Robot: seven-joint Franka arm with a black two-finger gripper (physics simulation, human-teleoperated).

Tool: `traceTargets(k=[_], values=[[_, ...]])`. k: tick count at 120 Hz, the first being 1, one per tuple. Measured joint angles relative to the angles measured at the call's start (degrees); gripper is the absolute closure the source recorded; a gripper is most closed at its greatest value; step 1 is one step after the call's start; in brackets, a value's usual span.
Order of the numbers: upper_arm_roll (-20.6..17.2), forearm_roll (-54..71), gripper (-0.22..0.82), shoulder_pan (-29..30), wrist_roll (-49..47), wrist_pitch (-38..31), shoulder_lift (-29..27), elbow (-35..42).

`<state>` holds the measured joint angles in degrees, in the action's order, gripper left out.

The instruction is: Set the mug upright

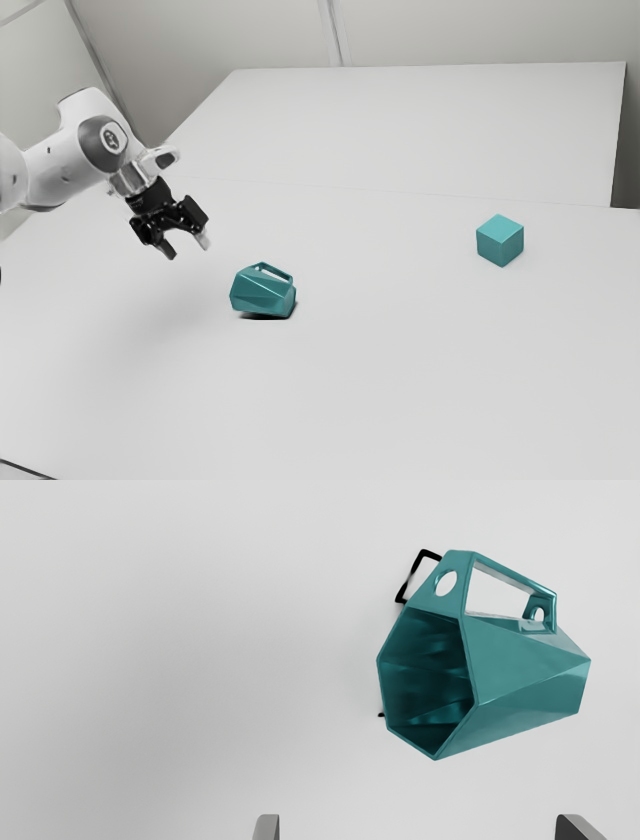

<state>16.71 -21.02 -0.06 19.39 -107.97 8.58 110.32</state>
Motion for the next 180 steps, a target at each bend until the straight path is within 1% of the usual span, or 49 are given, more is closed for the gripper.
traceTargets(k=[22, 63, 101, 112, 120, 131, 147, 156, 170, 180], values=[[0.1, -7.1, 0.0, 0.7, 4.1, 0.4, 4.7, -0.2], [0.3, -21.3, 0.0, 1.2, 12.2, 3.2, 10.3, -1.9], [0.3, -27.2, 0.0, 0.8, 17.6, 4.9, 11.0, 0.4], [0.3, -28.5, 0.03, 0.4, 18.7, 5.1, 11.1, 1.1], [0.3, -29.6, 0.08, -0.1, 19.4, 5.1, 11.1, 1.5], [0.3, -30.6, 0.19, -0.4, 20.2, 5.2, 11.1, 1.7], [0.5, -31.3, 0.46, -0.4, 21.2, 5.2, 11.0, 2.2], [0.6, -31.4, 0.57, -0.4, 21.7, 5.2, 11.0, 2.3], [0.6, -32.0, 0.67, -0.4, 22.4, 5.1, 10.9, 2.6], [0.6, -32.4, 0.71, -0.5, 22.7, 5.0, 10.7, 2.7]])
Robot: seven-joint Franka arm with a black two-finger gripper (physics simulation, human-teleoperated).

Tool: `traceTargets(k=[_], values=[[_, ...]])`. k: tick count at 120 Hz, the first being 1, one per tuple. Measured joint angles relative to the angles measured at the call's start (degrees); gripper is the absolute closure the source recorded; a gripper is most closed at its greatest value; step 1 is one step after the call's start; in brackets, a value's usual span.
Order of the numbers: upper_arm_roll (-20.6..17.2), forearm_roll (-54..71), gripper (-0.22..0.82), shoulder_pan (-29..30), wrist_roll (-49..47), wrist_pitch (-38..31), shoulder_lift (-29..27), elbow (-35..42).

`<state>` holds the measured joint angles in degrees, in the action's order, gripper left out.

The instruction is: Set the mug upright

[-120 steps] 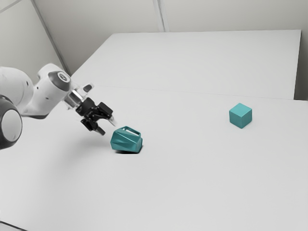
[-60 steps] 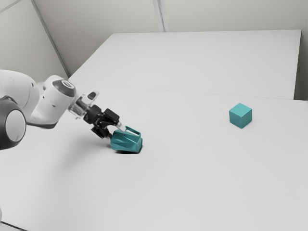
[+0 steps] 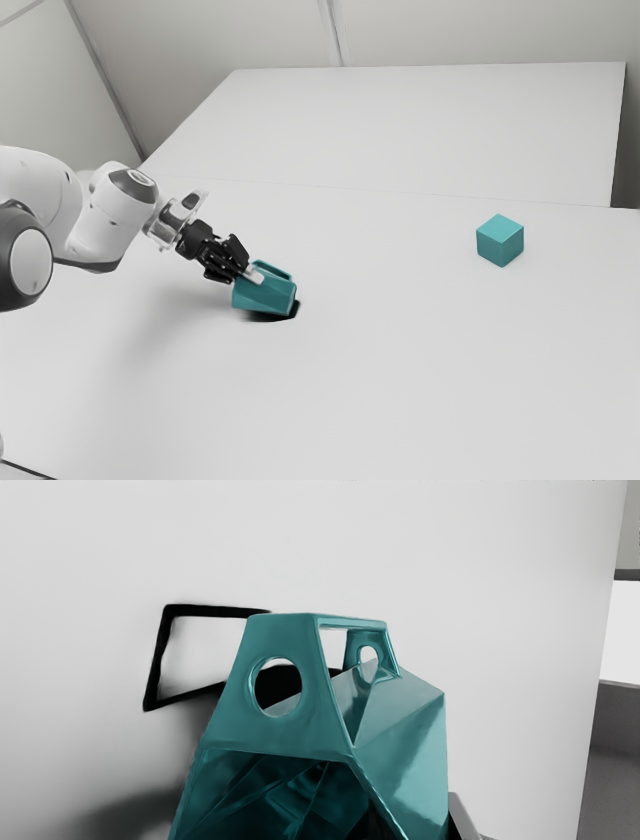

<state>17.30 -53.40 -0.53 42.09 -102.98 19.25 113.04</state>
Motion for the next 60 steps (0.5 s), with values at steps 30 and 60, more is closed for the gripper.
traceTargets(k=[30, 60], values=[[-0.1, -1.8, 0.76, -0.5, 0.9, -0.1, -0.7, 0.0], [-0.1, -0.5, 0.78, -1.0, 1.3, -0.3, -2.7, -0.1]])
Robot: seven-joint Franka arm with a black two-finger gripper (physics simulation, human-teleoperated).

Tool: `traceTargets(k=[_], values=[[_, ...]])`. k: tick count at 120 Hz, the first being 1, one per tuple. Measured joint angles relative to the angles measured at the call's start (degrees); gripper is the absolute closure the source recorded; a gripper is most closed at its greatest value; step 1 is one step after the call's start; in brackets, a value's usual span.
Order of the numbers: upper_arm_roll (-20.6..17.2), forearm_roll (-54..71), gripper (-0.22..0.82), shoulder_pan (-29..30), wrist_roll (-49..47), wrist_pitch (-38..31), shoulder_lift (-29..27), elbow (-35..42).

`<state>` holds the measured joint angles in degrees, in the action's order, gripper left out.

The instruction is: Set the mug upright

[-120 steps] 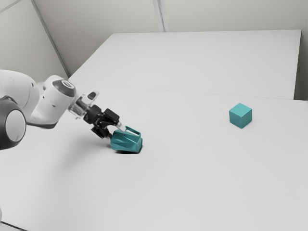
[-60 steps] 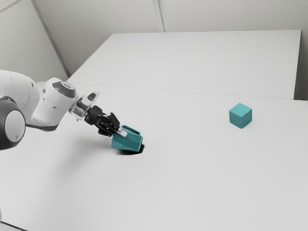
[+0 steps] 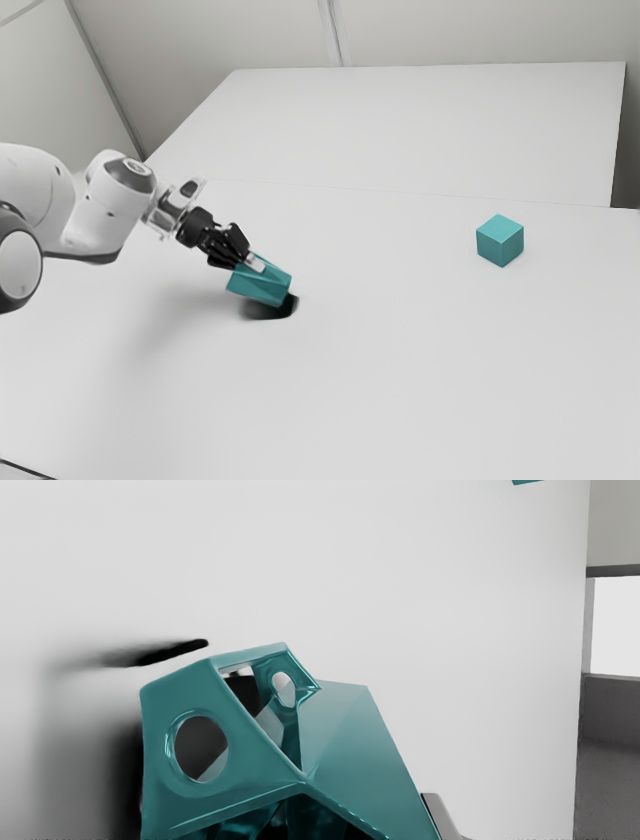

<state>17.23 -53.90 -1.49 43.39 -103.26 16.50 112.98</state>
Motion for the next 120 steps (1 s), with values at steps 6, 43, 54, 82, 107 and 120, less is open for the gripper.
traceTargets(k=[6, 43, 54, 82, 107, 120], values=[[0.0, 0.9, 0.78, -0.3, 0.0, -0.2, -0.4, -0.1], [-0.2, 12.0, 0.79, -3.1, -0.3, -4.1, -5.1, 0.6], [-0.1, 16.2, 0.79, -4.8, -1.0, -5.7, -7.0, 2.4], [0.0, 27.5, 0.79, -9.3, -4.3, -11.2, -9.6, 5.1], [0.0, 36.2, 0.79, -11.8, -8.0, -13.6, -10.8, 5.2], [0.0, 40.6, 0.79, -12.9, -10.2, -13.9, -11.1, 5.3]])
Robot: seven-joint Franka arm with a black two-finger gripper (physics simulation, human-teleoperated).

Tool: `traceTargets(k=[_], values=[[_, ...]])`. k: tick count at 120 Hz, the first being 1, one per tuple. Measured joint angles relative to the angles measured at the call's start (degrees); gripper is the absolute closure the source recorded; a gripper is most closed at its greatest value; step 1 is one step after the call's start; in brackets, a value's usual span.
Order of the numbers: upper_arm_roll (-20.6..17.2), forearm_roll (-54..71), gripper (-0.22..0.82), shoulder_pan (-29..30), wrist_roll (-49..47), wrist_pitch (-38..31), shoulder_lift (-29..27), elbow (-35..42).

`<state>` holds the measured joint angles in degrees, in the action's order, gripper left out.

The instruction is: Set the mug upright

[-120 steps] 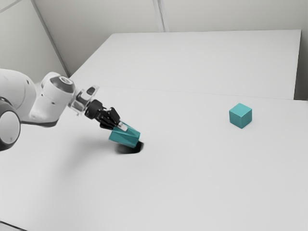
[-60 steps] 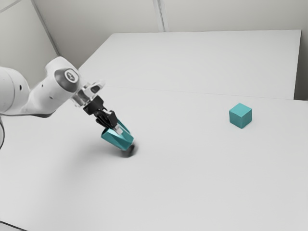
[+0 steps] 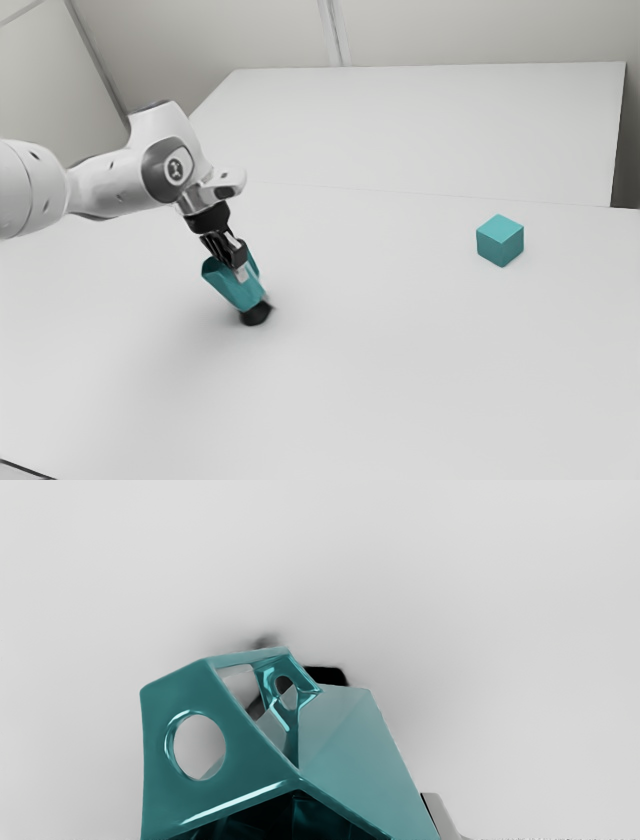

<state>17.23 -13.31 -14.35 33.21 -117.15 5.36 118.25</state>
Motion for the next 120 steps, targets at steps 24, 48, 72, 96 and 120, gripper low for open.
traceTargets(k=[24, 48, 72, 96, 120], values=[[0.0, 6.8, 0.79, -1.8, -3.8, -0.4, 0.1, -0.3], [-0.1, 10.2, 0.79, -3.4, -7.8, -0.8, 0.0, 0.9], [-0.1, 14.0, 0.79, -4.9, -11.5, -1.0, 0.5, 1.7], [-0.2, 17.2, 0.79, -6.0, -14.3, -1.3, 1.6, 2.0], [-0.2, 18.8, 0.79, -6.2, -16.8, -2.1, 3.7, 2.2]])
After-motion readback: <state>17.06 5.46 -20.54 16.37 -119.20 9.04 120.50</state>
